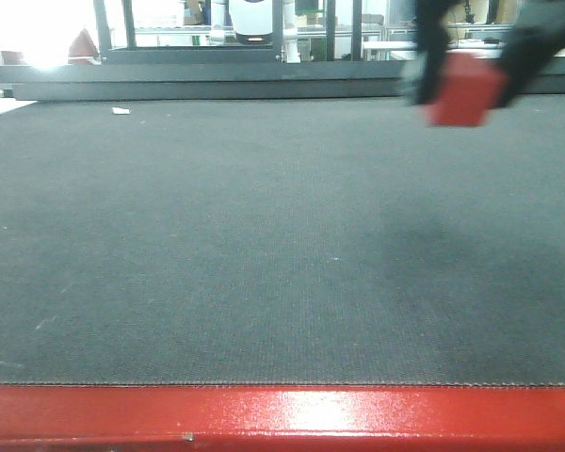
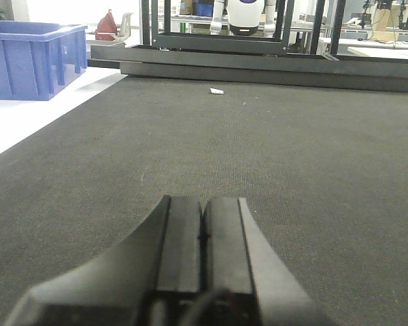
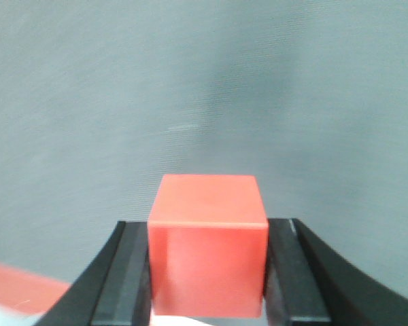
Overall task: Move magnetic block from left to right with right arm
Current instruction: 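Lift the red cube off the mat with the right gripper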
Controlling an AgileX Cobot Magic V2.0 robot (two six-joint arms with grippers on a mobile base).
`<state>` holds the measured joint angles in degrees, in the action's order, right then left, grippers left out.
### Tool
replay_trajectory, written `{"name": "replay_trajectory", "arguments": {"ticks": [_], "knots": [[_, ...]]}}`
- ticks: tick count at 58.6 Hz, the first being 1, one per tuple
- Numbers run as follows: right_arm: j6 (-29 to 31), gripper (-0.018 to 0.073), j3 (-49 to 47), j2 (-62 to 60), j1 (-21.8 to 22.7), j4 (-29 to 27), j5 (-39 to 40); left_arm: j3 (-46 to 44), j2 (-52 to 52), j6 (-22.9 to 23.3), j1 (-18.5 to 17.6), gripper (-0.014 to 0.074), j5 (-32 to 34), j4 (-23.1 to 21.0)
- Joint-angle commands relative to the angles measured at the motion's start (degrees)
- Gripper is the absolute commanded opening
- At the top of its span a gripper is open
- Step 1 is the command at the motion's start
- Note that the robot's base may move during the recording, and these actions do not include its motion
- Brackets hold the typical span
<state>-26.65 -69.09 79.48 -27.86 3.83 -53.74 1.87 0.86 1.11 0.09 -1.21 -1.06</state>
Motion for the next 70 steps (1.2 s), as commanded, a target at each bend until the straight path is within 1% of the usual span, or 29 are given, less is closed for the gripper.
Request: {"name": "replay_trajectory", "arguments": {"ticks": [1, 7, 12, 16, 21, 28, 32, 38, 58, 70], "knots": [[4.4, 0.0192, 4.0, -7.5, 4.8, 0.8, 6.9, 0.4, 0.6, 0.1, -0.2, -0.0117, 4.5, -0.2], [12.5, 0.0192, 8.9, -12.7, 10.1, -1.2, 10.6, 0.4, 0.6, 0.1, -0.2, -0.0117, 4.5, -0.2], [19.7, 0.0192, 13.3, -16.7, 14.6, -3.8, 14.3, 0.4, 0.6, 0.1, -0.2, -0.0117, 4.5, -0.2], [23.5, 0.0192, 16.2, -19.5, 17.9, -5.5, 17.6, 0.4, 0.6, 0.1, -0.2, -0.0117, 4.5, -0.2], [26.0, 0.0192, 20.0, -23.0, 21.7, -7.2, 22.0, 0.4, 0.6, 0.1, -0.2, -0.0117, 4.5, -0.2], [26.2, 0.0192, 25.0, -27.9, 25.5, -7.5, 28.2, 0.4, 0.6, 0.1, -0.2, -0.0117, 4.5, -0.2], [26.2, 0.0192, 28.0, -30.4, 26.3, -6.8, 30.8, 0.4, 0.6, 0.1, -0.2, -0.0117, 4.5, -0.2], [26.2, 0.0192, 31.6, -33.9, 26.3, -6.3, 32.6, 0.4, 0.6, 0.1, -0.2, -0.0117, 4.5, -0.2], [26.2, 0.0192, 41.6, -51.8, 26.3, -6.3, 32.7, 0.4, 0.6, 0.1, -0.2, -0.0117, 4.5, -0.2], [26.2, 0.0192, 44.6, -63.5, 26.3, -6.3, 32.7, 0.4, 0.6, 0.1, -0.2, -0.0117, 4.5, -0.2]]}}
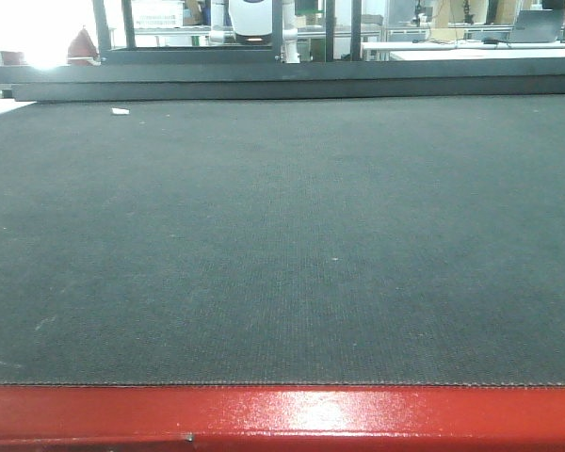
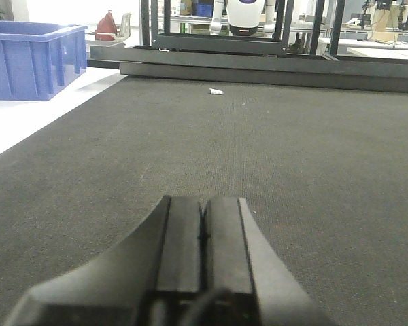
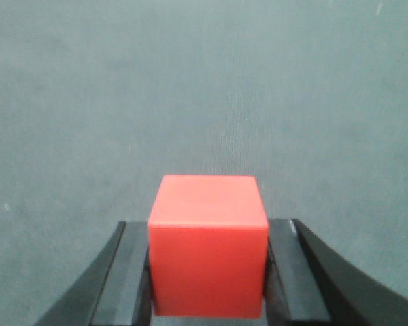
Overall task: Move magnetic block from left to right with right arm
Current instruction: 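Lift the red cube off the mat with the right gripper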
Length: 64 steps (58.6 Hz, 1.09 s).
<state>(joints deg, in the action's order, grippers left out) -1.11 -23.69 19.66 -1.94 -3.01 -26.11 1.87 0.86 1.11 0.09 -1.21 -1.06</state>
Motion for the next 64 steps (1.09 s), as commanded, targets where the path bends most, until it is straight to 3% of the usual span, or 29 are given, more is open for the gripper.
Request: {"name": "replay_trajectory", "arguments": {"ticks": [1, 14, 64], "knots": [[0.7, 0.0192, -0.7, -4.8, 0.4, 0.5, 5.0, 0.4, 0.6, 0.1, -0.2, -0.0117, 4.5, -0.2], [0.7, 0.0192, -0.4, -11.2, 0.4, 0.5, 4.6, 0.4, 0.6, 0.1, -0.2, -0.0117, 4.5, -0.2], [0.7, 0.0192, -0.4, -11.3, 0.4, 0.5, 4.6, 0.4, 0.6, 0.1, -0.2, -0.0117, 4.5, -0.2]]}}
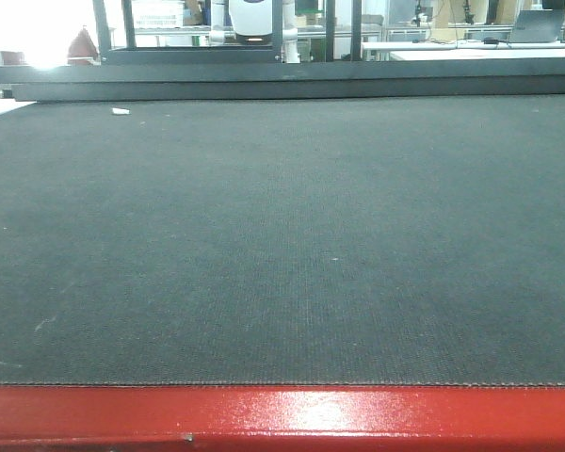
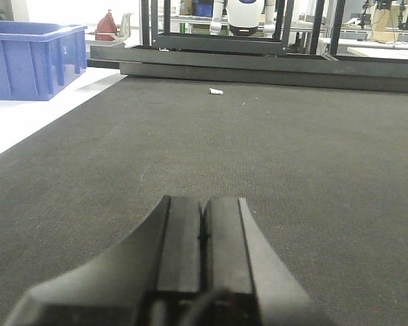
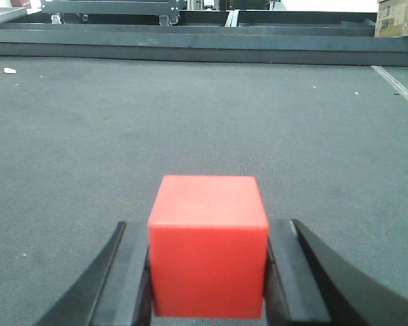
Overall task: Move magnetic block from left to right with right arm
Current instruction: 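Lift the red cube off the mat with the right gripper, then drive the base away from the table holding the cube in the right gripper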
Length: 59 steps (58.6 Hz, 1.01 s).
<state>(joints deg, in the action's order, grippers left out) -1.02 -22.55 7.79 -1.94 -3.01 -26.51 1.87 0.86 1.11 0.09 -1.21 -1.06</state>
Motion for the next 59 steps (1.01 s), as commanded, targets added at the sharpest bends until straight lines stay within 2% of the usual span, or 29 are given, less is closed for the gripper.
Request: {"name": "replay_trajectory", "arguments": {"ticks": [1, 59], "knots": [[0.6, 0.0192, -1.5, 0.6, 0.4, 0.5, 5.0, 0.4, 0.6, 0.1, -0.2, -0.0117, 4.5, -0.2], [0.6, 0.0192, -1.5, 0.6, 0.4, 0.5, 5.0, 0.4, 0.6, 0.1, -0.2, -0.0117, 4.5, -0.2]]}}
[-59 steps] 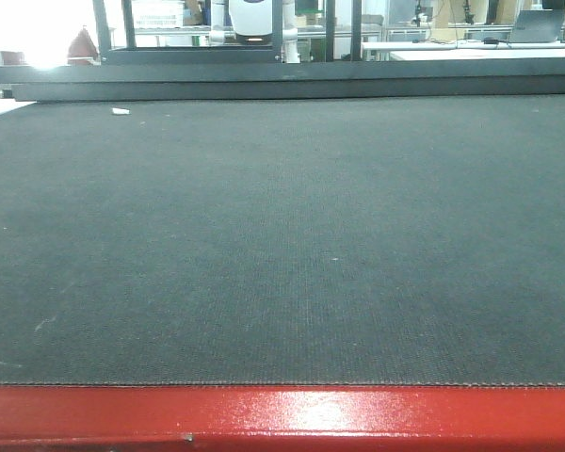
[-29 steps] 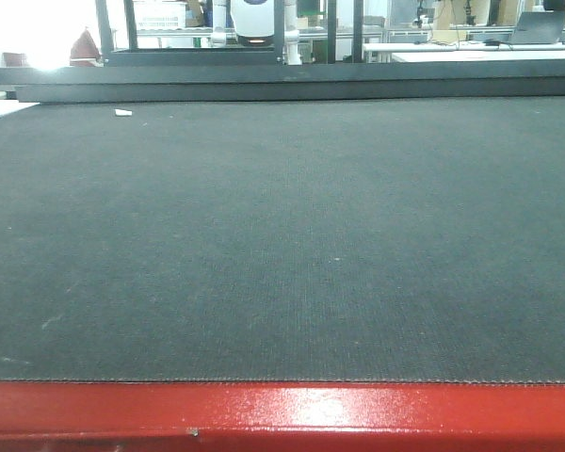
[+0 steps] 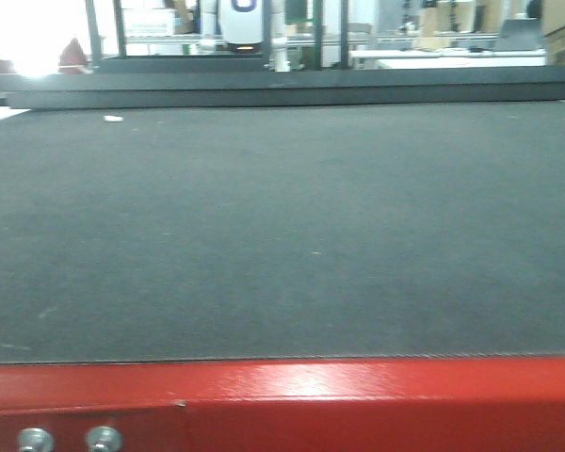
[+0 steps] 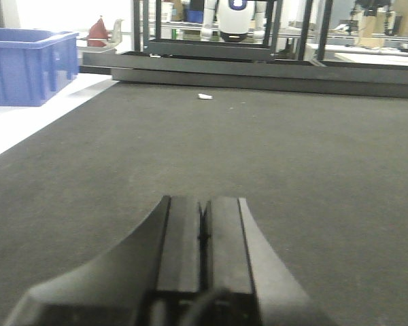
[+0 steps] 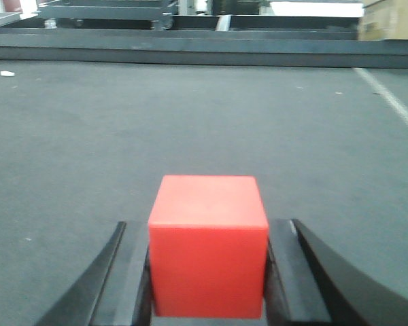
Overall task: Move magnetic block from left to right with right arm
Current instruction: 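Drive the base away from the table holding the cube in the right gripper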
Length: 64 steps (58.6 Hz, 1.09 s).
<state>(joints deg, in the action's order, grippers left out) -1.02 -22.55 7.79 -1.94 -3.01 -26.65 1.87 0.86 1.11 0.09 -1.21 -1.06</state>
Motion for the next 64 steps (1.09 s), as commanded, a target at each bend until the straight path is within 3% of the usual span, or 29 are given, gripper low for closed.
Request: {"name": "replay_trajectory", "arguments": {"ticks": [1, 64], "knots": [[0.6, 0.0192, -1.5, 0.6, 0.4, 0.5, 5.2, 0.4, 0.6, 0.1, -0.2, -0.0117, 4.5, -0.2], [0.6, 0.0192, -1.5, 0.6, 0.4, 0.5, 5.1, 0.4, 0.6, 0.1, -0.2, -0.0117, 4.5, -0.2]]}}
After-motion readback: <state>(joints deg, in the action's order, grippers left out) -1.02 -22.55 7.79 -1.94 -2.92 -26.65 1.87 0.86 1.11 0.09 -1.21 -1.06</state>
